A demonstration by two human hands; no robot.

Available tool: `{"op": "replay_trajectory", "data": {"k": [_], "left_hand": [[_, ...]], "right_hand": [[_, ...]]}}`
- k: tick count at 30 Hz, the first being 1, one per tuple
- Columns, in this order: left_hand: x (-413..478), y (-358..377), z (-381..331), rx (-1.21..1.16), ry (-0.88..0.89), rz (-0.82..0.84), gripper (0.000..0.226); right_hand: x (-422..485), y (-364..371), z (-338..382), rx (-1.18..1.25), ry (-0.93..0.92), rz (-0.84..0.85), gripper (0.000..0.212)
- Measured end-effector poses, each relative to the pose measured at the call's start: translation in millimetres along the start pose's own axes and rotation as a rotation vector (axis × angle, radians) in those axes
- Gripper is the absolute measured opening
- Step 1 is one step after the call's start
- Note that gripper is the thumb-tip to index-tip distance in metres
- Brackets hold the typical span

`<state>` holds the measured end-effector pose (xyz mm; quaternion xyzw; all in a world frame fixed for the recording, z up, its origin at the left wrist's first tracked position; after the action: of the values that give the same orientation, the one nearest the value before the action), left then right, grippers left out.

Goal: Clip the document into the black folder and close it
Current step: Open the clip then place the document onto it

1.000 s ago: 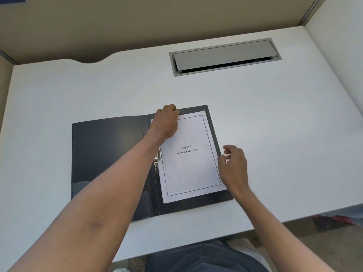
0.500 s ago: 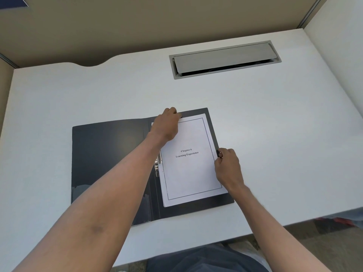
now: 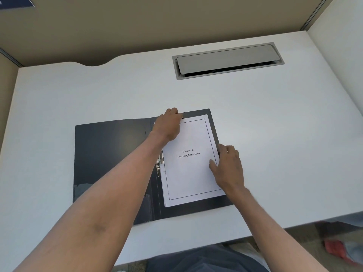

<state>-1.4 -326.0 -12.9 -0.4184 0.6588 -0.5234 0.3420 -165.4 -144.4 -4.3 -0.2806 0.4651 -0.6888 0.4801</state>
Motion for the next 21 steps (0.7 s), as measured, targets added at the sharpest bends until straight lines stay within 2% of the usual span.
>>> {"op": "replay_trajectory", "data": {"k": [2,5,7,12,16,18,21], "left_hand": [[2,-4,1,0.01,0.015,0.009,0.046],[7,-15,10,0.003,0.01,0.002,0.042],[7,-29,22,-0.075,-0.062,-0.022,0.039],[-28,-47,80,-0.288,-0.477,-0.085,0.022],[-86,-11,114,-0.517,-0.85,0.122,0.031],[-106,5,117,-0.666,-0.956,0.17,0.029],[-118,14,117,-0.828,-1.006,0.114,0.029]], "right_hand": [[-4,-2,27,-0.036,-0.163,-0.031,0.066],[-17,19,63,-0.071,-0.353,0.078,0.082],[-24,37,74,-0.169,-0.419,0.165,0.087],[-30,58,73,-0.319,-0.457,0.233,0.082],[-29,60,74,-0.332,-0.457,0.247,0.082],[-29,60,76,-0.339,-0.46,0.254,0.082],[-31,58,78,-0.34,-0.456,0.256,0.081]]}}
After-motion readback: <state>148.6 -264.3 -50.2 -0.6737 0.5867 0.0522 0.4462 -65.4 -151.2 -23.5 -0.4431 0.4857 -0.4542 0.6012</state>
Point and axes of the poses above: each hand's wrist, its own x-axis towards the middle knuckle, its own y-axis out of the palm, z = x × y, the point moved 8 cm from there along x, towards the middle knuckle, and after that the axes turned 11 degrees about -z, right-handed, at the moved point
